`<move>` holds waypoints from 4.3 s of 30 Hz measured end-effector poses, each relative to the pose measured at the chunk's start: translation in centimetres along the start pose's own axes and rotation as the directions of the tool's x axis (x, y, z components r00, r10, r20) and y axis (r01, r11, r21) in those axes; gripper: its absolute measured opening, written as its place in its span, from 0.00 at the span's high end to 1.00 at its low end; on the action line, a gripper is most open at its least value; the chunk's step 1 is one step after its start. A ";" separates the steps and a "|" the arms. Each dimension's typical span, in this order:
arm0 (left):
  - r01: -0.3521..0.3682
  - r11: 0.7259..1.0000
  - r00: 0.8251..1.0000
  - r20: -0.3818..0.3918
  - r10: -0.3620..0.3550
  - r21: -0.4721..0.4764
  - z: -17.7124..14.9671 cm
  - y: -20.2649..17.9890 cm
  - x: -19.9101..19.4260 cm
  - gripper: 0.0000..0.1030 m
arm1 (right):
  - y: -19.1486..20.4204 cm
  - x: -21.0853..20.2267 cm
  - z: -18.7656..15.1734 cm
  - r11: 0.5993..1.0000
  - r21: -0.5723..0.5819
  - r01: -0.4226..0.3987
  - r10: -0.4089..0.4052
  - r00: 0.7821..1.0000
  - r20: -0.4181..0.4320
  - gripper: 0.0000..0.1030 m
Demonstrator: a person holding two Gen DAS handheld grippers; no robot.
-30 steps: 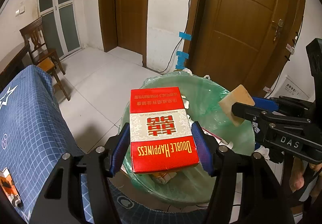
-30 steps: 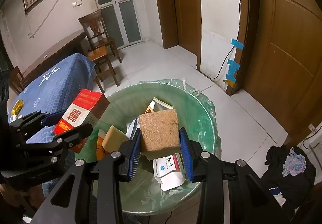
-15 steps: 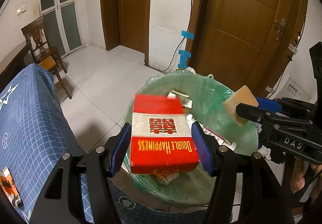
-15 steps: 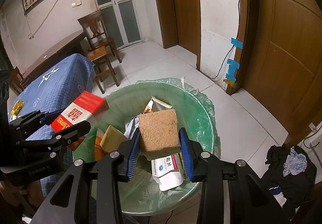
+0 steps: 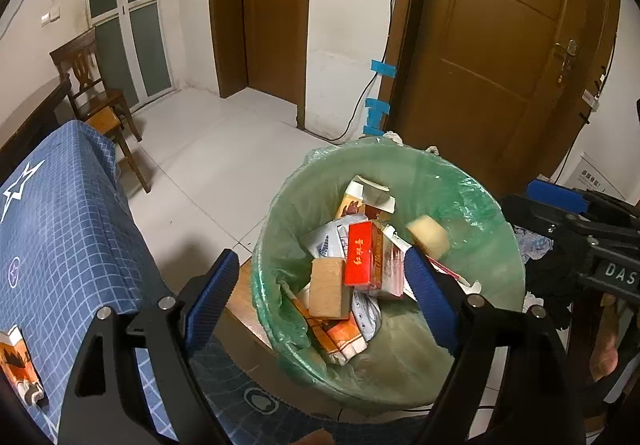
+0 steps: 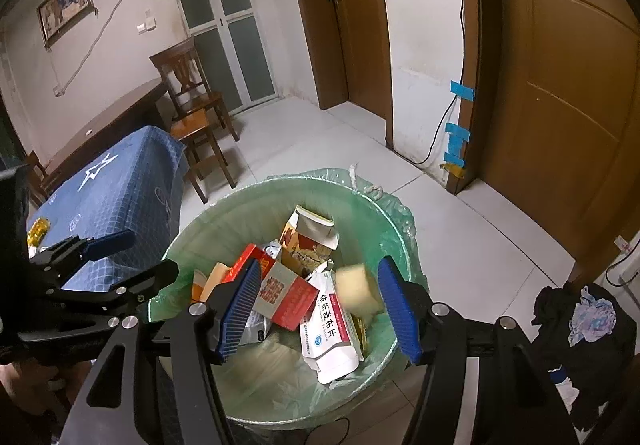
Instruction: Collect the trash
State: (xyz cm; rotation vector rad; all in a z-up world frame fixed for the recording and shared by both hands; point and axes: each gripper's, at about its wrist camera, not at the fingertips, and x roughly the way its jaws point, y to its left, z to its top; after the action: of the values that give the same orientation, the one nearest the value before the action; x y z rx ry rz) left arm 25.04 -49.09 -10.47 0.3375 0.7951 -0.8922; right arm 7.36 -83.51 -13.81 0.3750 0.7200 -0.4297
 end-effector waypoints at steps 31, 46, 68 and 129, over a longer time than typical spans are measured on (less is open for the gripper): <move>-0.014 1.000 0.998 0.054 0.014 0.004 -2.2 -0.2 -4.9 0.06 | 3.6 -8.8 -4.6 0.999 -0.050 0.004 0.003 0.990 0.139 0.14; -0.027 0.999 0.992 0.126 0.029 -0.018 -4.5 0.3 -9.6 0.06 | 6.6 -15.8 -8.1 0.997 -0.067 0.025 -0.007 0.964 0.266 0.05; -0.102 0.986 0.844 0.513 0.156 -0.133 -13.6 2.4 -25.6 0.05 | 12.5 -28.0 -19.8 0.986 -0.086 0.141 -0.071 0.831 0.552 0.05; -0.167 0.985 0.854 0.493 0.165 -0.040 -18.9 -3.2 -27.5 0.05 | 11.6 -31.0 -23.7 0.991 -0.039 0.130 -0.081 0.799 0.596 0.05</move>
State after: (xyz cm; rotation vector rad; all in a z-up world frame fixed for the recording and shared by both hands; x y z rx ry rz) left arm 3.29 -24.82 -2.67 0.1629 0.2809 -0.7691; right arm -20.68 -54.95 -6.53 0.1065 0.1367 -0.5878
